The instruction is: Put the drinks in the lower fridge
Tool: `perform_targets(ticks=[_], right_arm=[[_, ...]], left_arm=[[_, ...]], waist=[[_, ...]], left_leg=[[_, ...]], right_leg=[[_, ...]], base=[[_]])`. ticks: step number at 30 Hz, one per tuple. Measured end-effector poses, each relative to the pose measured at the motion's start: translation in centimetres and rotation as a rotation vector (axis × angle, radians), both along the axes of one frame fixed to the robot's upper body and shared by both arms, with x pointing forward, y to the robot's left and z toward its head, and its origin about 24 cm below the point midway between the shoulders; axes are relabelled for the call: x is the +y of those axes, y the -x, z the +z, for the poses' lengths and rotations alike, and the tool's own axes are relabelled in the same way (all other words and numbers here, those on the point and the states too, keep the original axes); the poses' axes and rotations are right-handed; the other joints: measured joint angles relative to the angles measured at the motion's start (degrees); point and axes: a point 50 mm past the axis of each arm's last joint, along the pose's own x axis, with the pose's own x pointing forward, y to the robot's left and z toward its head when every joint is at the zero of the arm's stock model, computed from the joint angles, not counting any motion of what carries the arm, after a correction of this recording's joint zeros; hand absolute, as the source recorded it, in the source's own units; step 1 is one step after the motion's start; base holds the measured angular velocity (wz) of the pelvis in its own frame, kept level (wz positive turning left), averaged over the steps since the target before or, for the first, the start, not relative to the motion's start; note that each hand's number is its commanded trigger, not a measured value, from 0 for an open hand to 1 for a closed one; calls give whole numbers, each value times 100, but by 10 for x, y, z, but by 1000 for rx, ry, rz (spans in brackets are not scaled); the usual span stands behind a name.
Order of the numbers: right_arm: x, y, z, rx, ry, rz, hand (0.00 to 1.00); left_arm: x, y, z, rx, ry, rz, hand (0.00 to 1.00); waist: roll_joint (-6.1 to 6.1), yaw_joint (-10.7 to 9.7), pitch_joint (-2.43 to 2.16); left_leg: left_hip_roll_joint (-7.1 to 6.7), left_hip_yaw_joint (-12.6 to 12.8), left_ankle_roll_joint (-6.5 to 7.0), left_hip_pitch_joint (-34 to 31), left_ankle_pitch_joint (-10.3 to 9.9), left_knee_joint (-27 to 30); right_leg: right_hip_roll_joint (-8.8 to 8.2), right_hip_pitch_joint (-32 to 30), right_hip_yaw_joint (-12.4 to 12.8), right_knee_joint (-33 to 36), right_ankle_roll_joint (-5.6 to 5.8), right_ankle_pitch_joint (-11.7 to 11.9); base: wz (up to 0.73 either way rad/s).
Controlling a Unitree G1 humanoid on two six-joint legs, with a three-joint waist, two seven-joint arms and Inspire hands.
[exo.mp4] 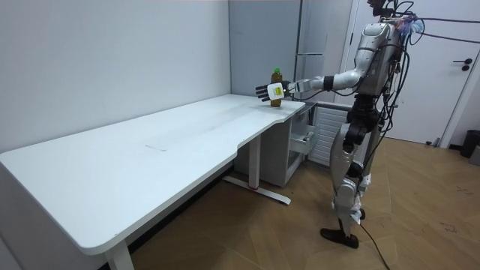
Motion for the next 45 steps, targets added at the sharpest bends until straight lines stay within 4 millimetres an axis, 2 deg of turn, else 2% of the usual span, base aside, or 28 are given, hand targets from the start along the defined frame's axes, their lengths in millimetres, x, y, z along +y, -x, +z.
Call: perform_targets(ticks=[13,17,26,31,32,33,34,35,45], right_arm=[[0,-5,0,-2,-2,4,0],[1,-5,0,8,-6,3,0],[0,-5,0,12,-3,3,0],[0,-3,0,15,-2,-4,0],[0,-2,0,16,-1,-4,0],[0,-2,0,16,-1,-4,0],[0,-2,0,15,-1,-4,0],[-1,-2,0,14,0,-4,0],[-2,-2,1,12,5,-2,0]], left_arm=[[-6,-10,8,-21,11,-53,0],[-6,-13,18,-53,-1,-62,0],[-3,-15,22,-64,-16,-63,0],[-3,-22,32,-95,-27,-70,0],[-3,-23,34,-101,-27,-71,40],[-3,-24,34,-103,-27,-72,59],[-3,-24,35,-105,-27,-72,95],[-3,-24,35,-105,-27,-72,100],[-3,-24,35,-104,-29,-69,100]], waist=[[2,-114,-2],[-32,-133,0],[-130,-142,-12],[-137,-145,-10],[-137,-150,-10],[-137,-153,-10],[-136,-158,-10],[-136,-163,-10],[-97,-183,-15]], left_leg=[[1,15,0,-31,0,4],[1,24,0,-30,0,15],[1,43,0,-47,1,42],[1,44,0,-43,1,42],[1,44,0,-39,1,42],[1,44,0,-38,1,42],[1,48,0,-37,1,41],[1,53,0,-37,1,41],[11,74,0,-62,0,20]], right_leg=[[-1,-87,14,19,0,0],[-2,-86,26,13,1,-1],[-2,-89,53,-10,3,-2],[-2,-86,55,-2,2,-2],[-2,-84,55,0,2,-2],[-2,-84,55,1,2,-2],[-2,-84,59,2,2,-1],[-2,-84,62,2,1,-1],[-1,-119,62,64,0,0]], base=[[0],[0],[-1],[0],[0],[0],[0],[0],[0]])
